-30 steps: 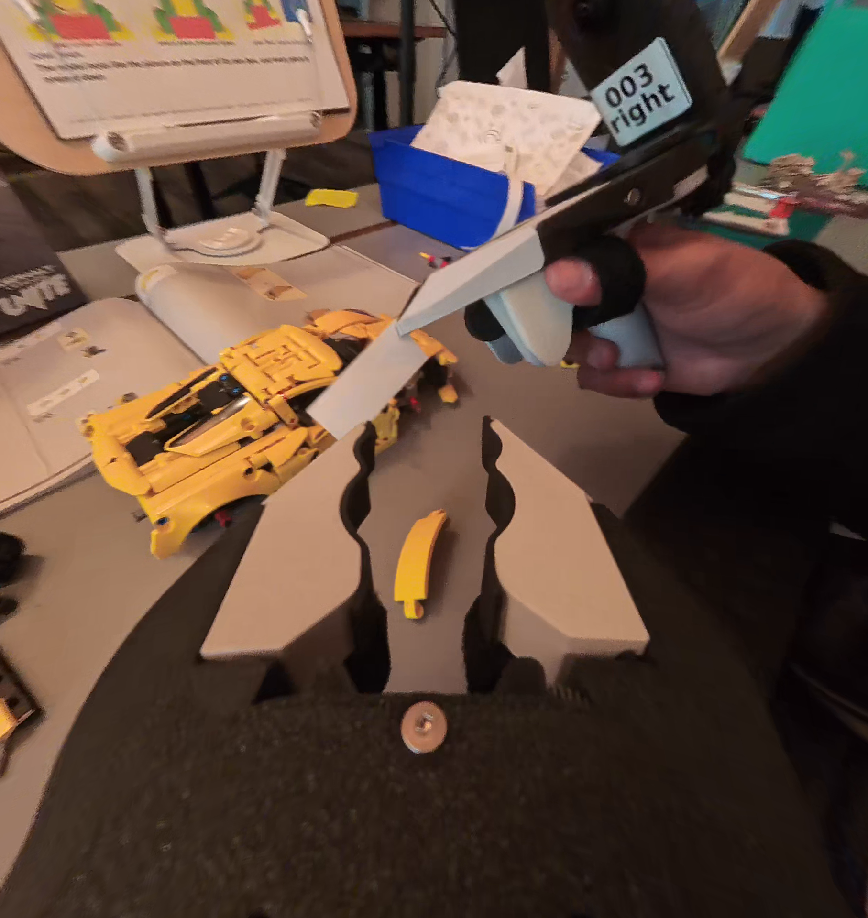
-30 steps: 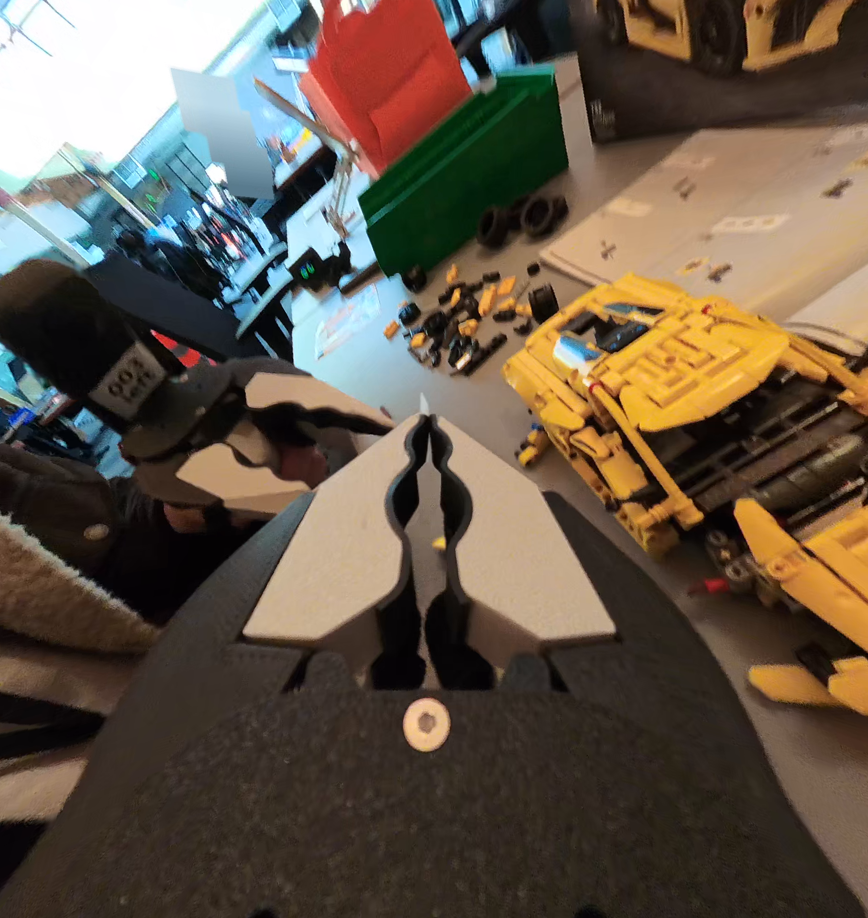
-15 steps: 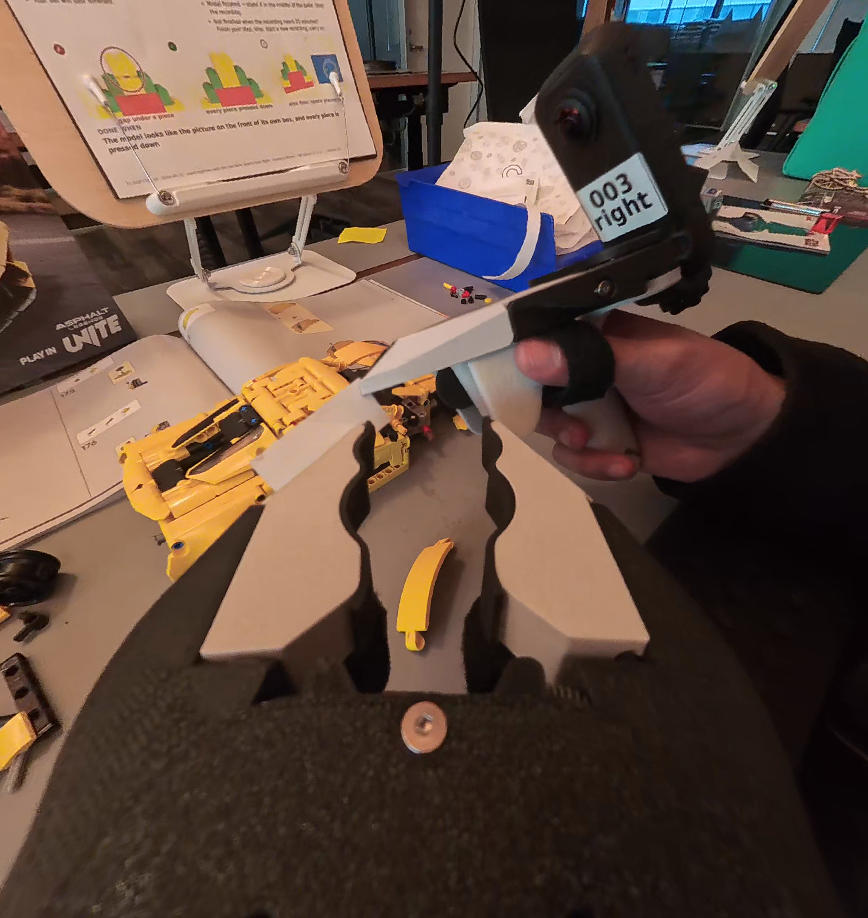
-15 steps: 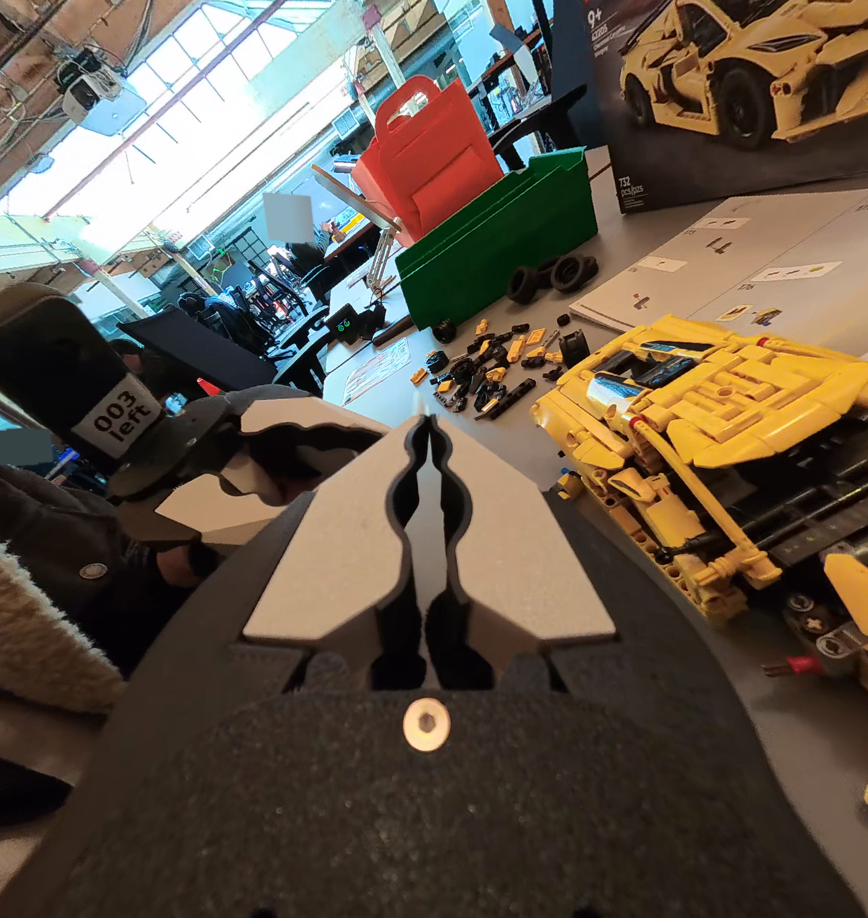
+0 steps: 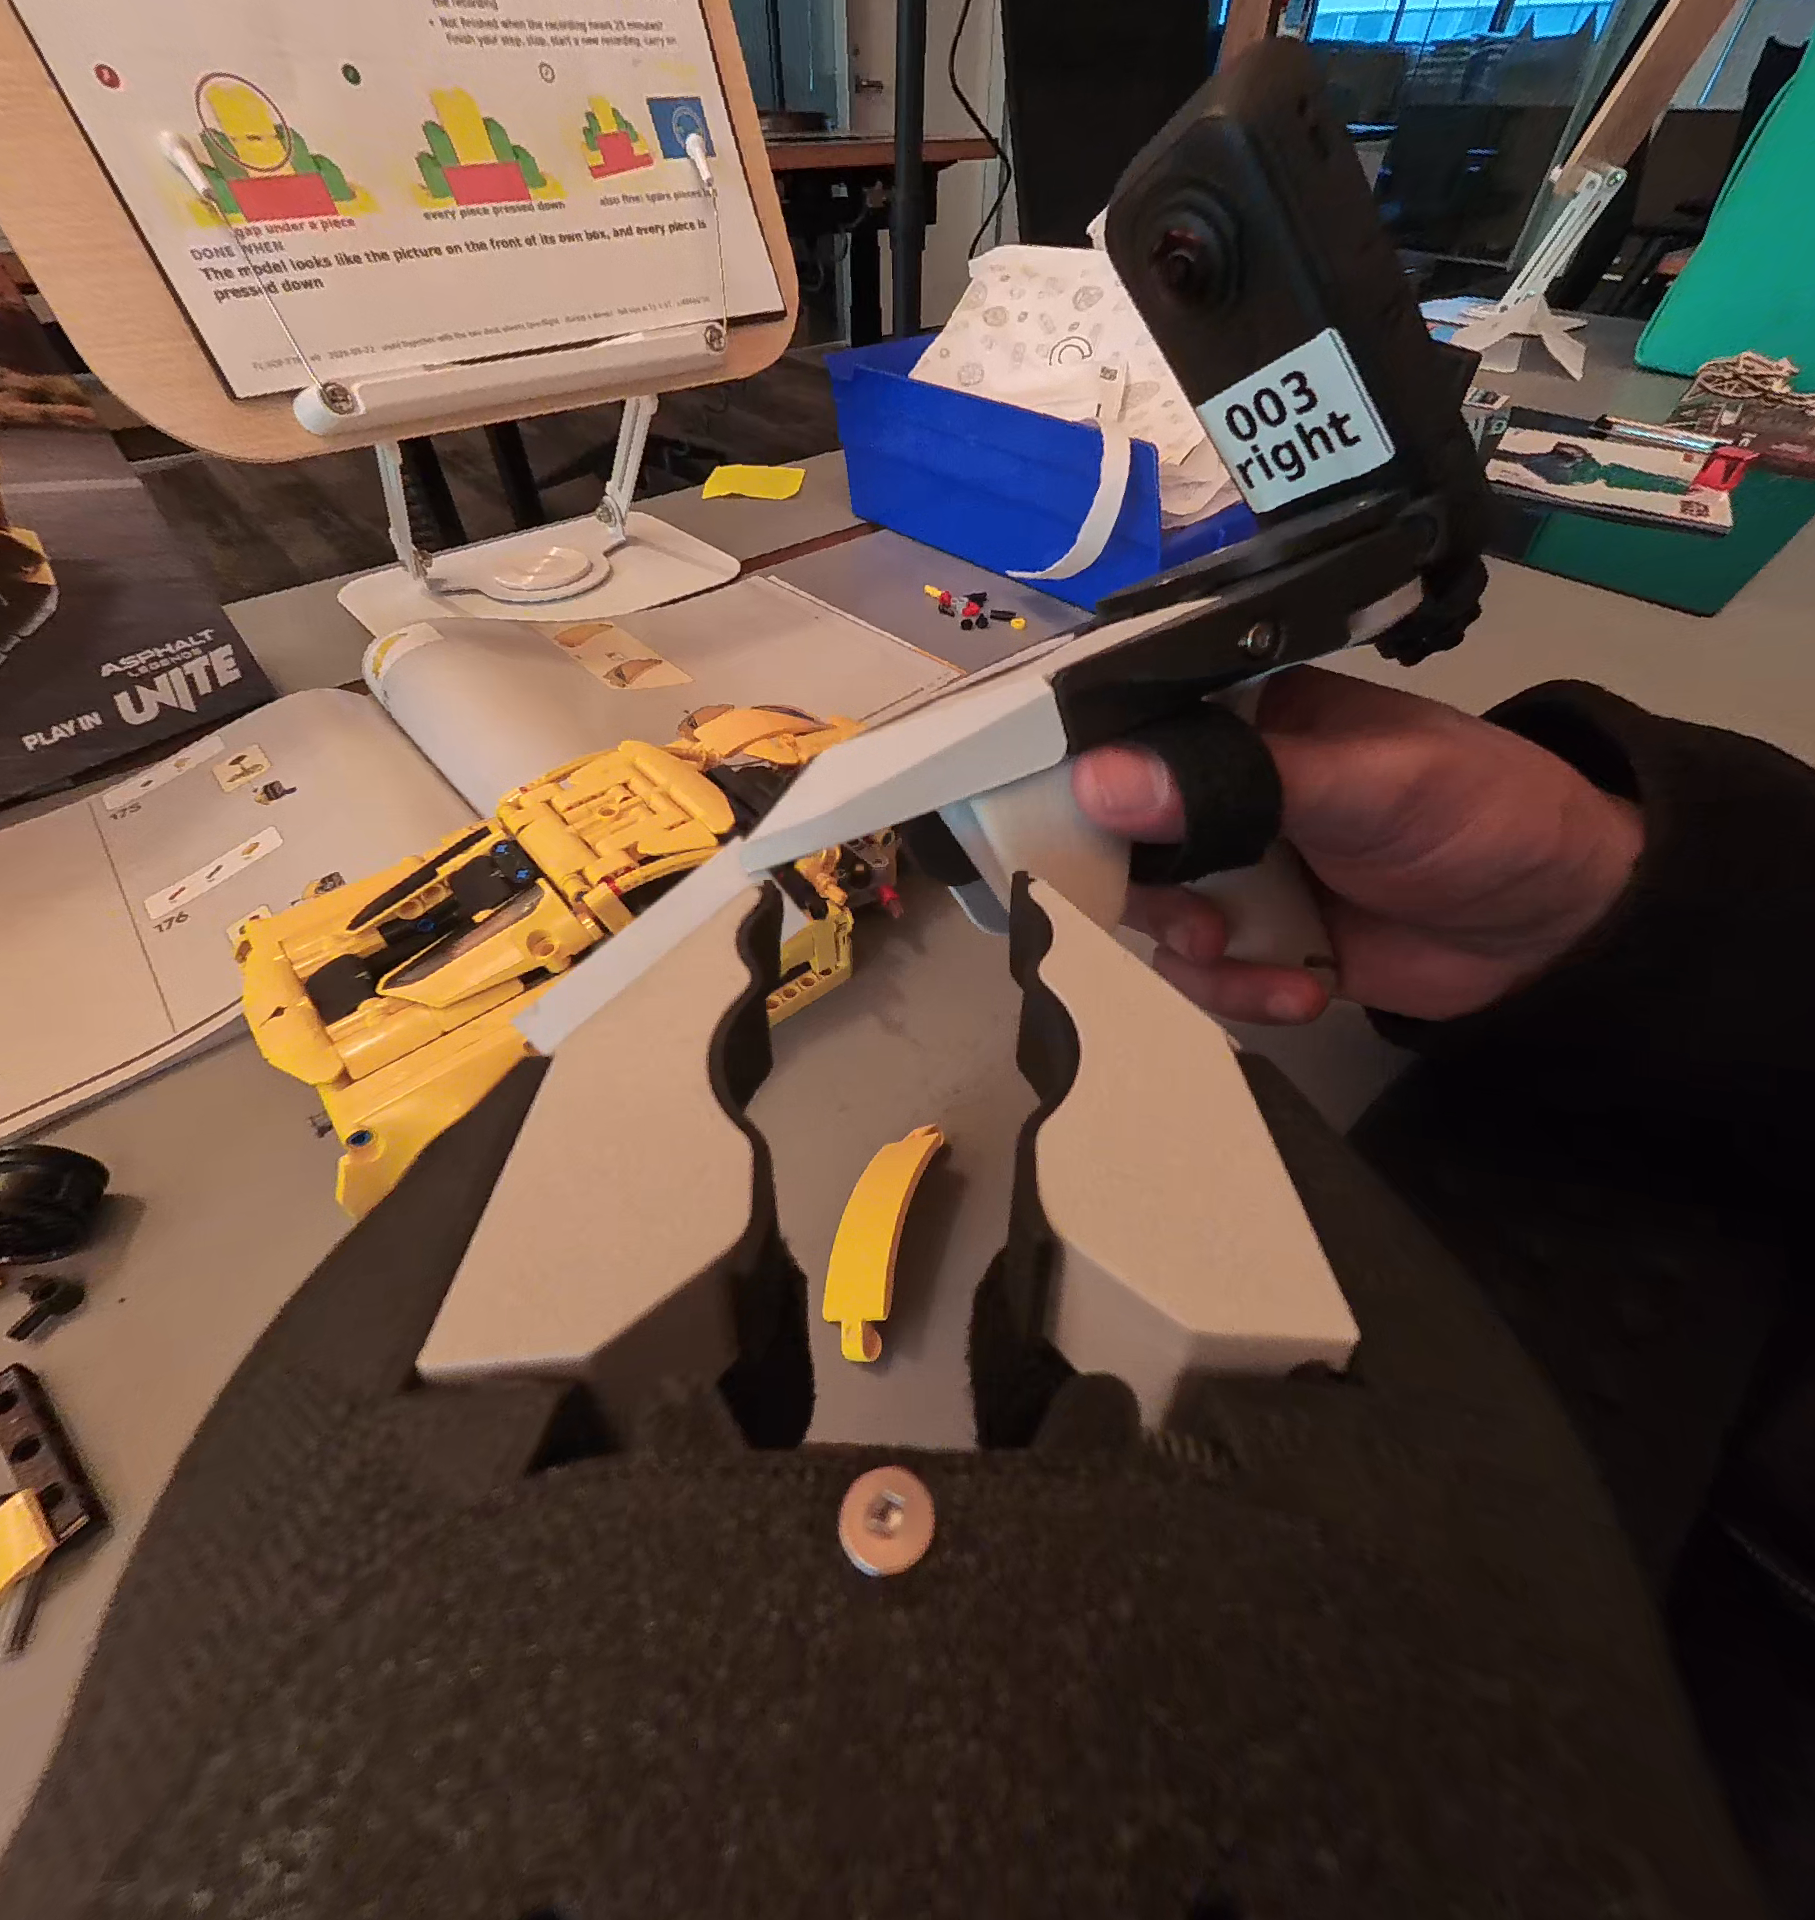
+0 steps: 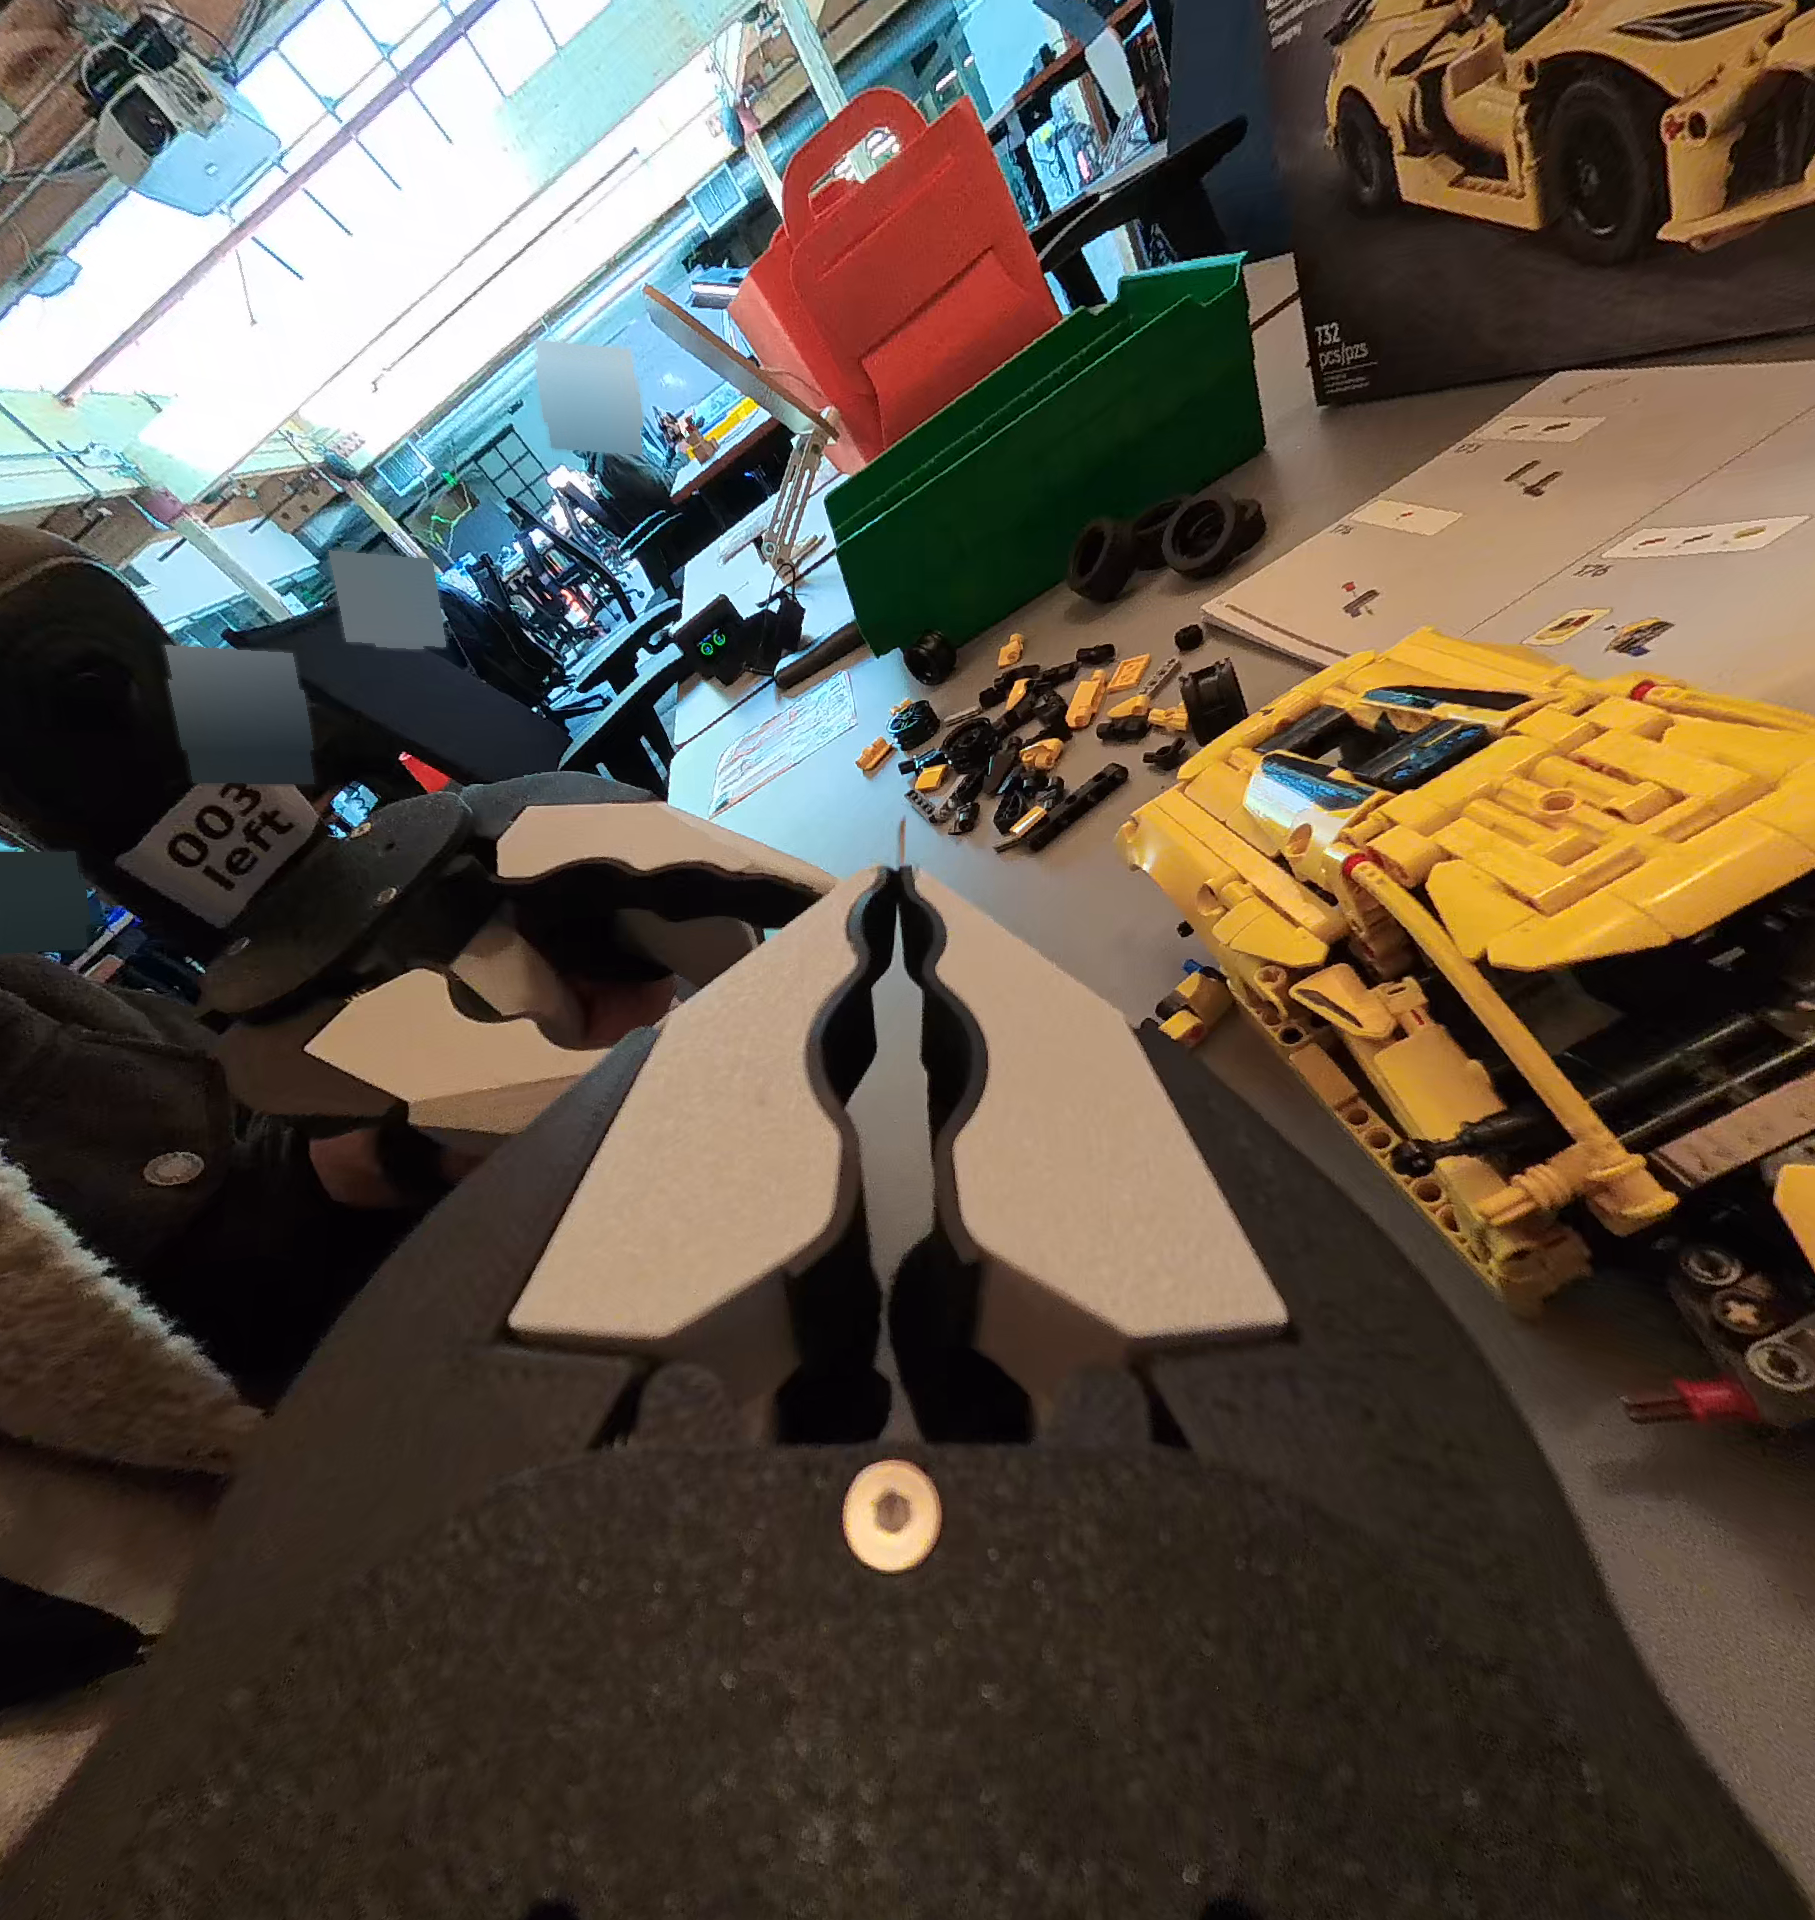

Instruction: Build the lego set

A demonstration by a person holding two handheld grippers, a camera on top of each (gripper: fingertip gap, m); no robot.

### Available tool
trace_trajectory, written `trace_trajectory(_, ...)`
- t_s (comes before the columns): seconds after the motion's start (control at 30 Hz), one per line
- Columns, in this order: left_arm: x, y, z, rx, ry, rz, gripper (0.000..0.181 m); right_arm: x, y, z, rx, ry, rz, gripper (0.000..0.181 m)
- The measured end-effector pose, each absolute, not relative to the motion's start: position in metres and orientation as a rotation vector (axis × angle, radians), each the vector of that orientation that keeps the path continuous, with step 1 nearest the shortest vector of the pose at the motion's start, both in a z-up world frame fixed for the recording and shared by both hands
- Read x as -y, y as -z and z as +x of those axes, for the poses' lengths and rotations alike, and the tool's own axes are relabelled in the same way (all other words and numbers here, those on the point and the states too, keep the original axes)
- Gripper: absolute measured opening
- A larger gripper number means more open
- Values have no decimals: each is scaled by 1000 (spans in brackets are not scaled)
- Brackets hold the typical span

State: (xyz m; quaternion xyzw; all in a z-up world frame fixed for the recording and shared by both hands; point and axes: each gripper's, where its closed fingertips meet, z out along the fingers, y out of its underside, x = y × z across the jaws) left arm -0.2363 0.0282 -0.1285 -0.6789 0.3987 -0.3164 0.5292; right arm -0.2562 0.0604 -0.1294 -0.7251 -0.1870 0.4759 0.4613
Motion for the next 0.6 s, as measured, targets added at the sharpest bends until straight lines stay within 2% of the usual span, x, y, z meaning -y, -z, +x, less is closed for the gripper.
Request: trace_trajectory(0.6, -31, 131, -237, -948, 770, -1642, 45, -57, 129, -260, 414, -1313, -1787, 0)
